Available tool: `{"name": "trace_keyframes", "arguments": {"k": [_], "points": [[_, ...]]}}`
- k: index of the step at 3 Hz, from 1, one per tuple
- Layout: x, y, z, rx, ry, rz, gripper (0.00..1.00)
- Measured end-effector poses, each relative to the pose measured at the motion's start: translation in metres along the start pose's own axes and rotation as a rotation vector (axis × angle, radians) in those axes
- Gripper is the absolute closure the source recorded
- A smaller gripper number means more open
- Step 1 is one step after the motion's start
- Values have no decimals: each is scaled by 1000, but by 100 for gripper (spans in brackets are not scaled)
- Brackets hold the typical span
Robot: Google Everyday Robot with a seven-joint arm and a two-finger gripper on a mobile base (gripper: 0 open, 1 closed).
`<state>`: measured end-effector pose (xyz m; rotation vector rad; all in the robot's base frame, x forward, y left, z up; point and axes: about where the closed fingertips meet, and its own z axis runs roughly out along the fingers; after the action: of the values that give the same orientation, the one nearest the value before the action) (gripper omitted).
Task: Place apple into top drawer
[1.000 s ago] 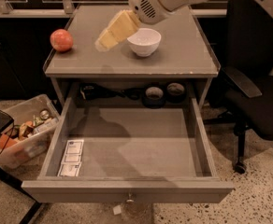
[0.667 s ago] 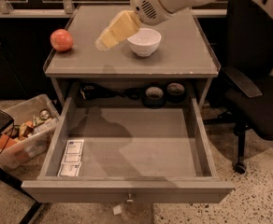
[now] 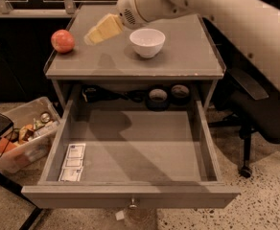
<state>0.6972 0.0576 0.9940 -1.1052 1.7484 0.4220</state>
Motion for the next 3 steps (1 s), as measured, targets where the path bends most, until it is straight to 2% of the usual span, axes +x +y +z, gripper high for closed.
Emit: {"name": "trace_keyframes", "arguments": {"k": [1, 3], "points": [[-1, -20, 61, -19, -48, 15, 0], [0, -14, 171, -147, -98, 31, 0]]}}
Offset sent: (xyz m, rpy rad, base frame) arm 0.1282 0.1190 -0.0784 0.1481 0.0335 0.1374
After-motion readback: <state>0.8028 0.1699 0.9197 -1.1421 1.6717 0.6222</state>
